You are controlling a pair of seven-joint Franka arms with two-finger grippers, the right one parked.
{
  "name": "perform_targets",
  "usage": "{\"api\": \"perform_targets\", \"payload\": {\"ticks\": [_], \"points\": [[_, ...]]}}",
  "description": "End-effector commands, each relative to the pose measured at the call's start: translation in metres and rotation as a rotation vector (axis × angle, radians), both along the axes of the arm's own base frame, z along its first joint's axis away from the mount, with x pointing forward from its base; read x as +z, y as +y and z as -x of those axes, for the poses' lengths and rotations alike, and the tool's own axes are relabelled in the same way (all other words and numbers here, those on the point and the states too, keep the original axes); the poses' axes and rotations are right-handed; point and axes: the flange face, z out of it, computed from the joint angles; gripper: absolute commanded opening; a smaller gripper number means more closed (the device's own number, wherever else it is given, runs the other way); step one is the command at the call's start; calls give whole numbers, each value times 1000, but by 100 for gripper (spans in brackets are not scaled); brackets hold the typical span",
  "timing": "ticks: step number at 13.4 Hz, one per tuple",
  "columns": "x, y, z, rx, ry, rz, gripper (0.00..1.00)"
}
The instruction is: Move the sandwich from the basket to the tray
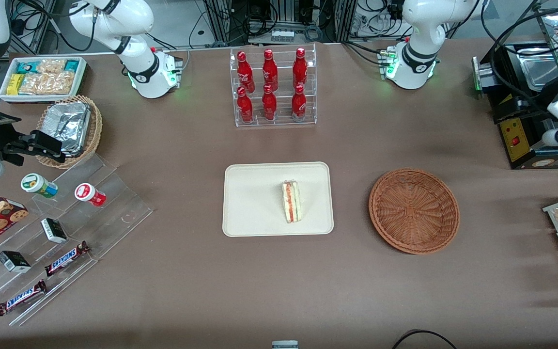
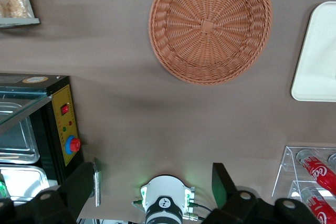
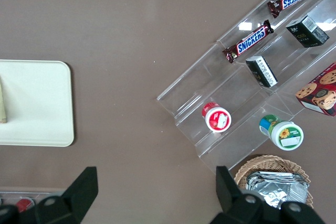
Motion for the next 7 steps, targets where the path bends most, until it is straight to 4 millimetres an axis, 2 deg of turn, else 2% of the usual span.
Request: {"api": "perform_targets", "payload": {"ticks": [1,6,7], "points": [[2,5,7,-19,-22,19,99],[3,2,-5,-30,-45,-4,99],[10,5,-6,-20,-59,8,99]]}}
